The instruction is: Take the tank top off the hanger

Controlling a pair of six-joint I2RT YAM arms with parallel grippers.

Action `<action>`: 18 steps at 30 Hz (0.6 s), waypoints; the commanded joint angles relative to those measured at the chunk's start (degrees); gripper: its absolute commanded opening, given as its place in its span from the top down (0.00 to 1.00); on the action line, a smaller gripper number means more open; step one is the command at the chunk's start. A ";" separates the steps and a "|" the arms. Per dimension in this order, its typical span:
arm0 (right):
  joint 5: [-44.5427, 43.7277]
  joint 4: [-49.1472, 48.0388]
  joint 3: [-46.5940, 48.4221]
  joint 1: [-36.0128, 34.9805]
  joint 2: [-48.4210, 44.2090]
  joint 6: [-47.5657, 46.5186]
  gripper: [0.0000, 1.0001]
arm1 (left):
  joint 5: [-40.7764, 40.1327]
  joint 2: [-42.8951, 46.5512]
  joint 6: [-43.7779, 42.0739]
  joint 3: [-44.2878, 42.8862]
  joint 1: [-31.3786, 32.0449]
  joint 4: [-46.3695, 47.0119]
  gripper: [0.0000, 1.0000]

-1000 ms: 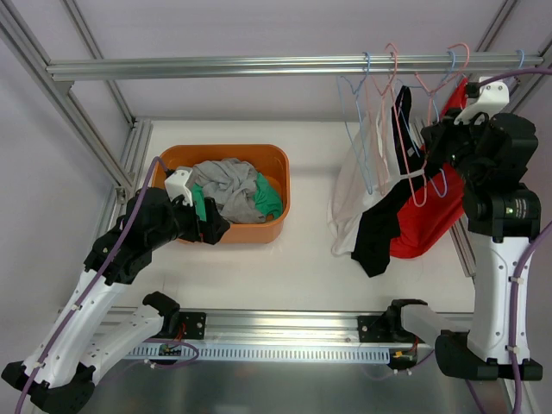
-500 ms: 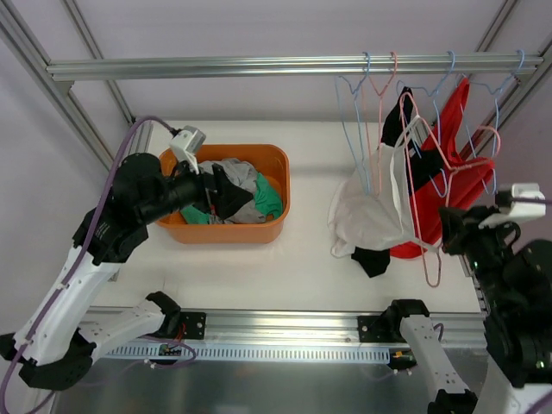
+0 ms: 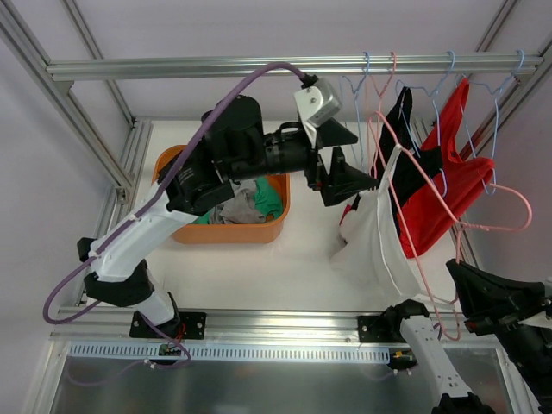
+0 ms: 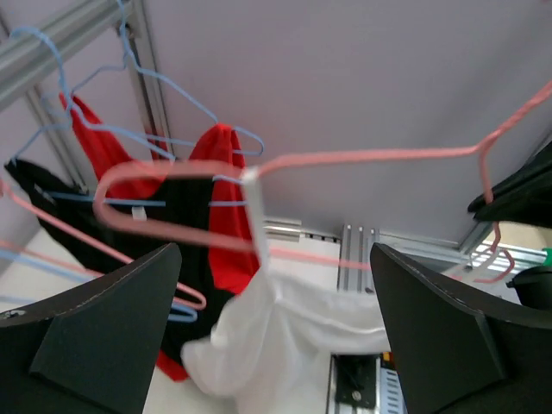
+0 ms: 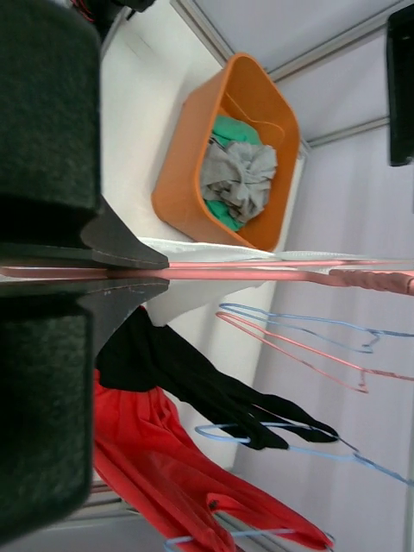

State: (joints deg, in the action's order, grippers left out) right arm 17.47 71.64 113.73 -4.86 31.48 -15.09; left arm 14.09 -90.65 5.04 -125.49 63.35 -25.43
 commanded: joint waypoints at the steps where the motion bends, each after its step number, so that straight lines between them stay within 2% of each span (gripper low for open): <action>1: 3.44 1.14 -1.14 -0.23 3.23 -0.82 1.00 | 1.30 -4.60 -8.20 -6.78 1.77 2.84 0.07; 3: 3.09 1.14 -1.06 -0.23 3.58 -0.99 1.00 | 0.51 -5.41 -9.52 -6.09 1.95 3.72 0.20; 5: 3.00 0.96 -0.79 -0.58 4.37 -0.99 1.00 | -1.60 -5.85 -10.48 -4.94 2.04 4.25 0.25; 6: 3.09 0.79 -0.62 -0.67 4.64 -0.99 1.00 | -2.30 -6.03 -10.84 -3.55 1.95 4.51 0.34; 9: 3.27 0.44 -0.44 -1.02 5.16 -1.08 1.00 | -4.77 -6.99 -11.54 -2.39 1.95 5.65 0.43; 11: 3.53 0.35 -0.44 -1.11 5.60 -1.08 1.00 | -6.78 -7.78 -11.72 -2.13 1.95 5.83 0.45; 13: 3.62 0.08 -0.35 -1.20 5.78 -1.17 1.00 | -8.28 -8.22 -11.98 -1.51 2.04 6.01 0.53; 15: 3.97 -0.01 -0.35 -1.29 5.96 -1.08 1.00 | -9.95 -8.49 -12.42 -0.63 1.95 6.27 0.55; 16: 3.97 -0.09 -0.44 -1.46 5.87 -1.17 1.00 | -10.30 -8.58 -12.59 -0.28 1.95 6.36 0.62; 18: 3.71 -0.09 -0.44 -1.64 5.96 -1.26 0.99 | -11.01 -8.49 -12.77 0.68 1.95 6.53 0.62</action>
State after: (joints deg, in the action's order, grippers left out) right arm 20.08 74.26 112.44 -5.89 35.81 -15.70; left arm 6.17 -99.39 -5.91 -125.49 65.25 -22.20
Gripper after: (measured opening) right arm 0.034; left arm 0.385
